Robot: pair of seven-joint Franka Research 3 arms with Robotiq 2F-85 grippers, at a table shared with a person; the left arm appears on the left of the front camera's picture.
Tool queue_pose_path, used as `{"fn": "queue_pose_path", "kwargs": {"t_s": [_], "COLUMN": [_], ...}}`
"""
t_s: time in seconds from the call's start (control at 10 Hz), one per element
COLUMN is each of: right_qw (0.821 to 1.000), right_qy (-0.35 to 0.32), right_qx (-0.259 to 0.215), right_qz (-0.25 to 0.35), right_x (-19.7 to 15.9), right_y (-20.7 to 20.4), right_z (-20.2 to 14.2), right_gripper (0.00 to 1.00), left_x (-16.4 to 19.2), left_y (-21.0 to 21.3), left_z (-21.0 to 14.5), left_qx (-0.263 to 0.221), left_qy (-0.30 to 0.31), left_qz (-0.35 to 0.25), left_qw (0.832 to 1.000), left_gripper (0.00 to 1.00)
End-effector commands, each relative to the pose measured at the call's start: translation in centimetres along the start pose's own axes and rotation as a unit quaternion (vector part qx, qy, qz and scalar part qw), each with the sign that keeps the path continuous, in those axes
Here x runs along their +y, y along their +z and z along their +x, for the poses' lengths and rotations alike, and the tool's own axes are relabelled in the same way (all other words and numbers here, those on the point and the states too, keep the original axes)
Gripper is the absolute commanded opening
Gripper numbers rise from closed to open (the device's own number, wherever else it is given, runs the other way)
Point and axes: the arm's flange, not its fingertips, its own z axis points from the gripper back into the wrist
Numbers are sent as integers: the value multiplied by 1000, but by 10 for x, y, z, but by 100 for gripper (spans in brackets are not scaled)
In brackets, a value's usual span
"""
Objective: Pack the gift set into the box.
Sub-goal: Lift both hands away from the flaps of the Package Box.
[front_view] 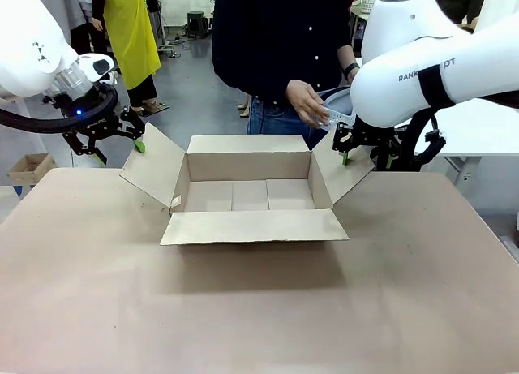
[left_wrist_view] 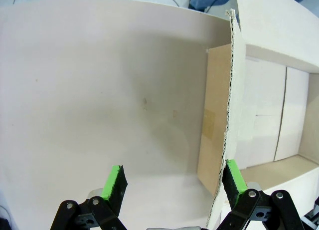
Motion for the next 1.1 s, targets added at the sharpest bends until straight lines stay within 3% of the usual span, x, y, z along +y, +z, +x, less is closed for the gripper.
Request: {"fn": "queue_pose_path", "kwargs": {"t_s": [0.0, 1.0], "right_qw": [1000, 1000], "right_qy": [-8, -8], "right_qx": [-8, -8], "right_qz": [-12, -12], "right_x": [1, 1], "right_y": [2, 2], "right_z": [1, 1], "right_gripper": [100, 100], "left_x": [0, 0], "left_y": [2, 2], "left_z": [0, 0], "left_qx": [-4, -4], "left_qy": [6, 6], "left_qz": [6, 6], "left_qw": [1000, 1000], "left_gripper": [100, 100]}}
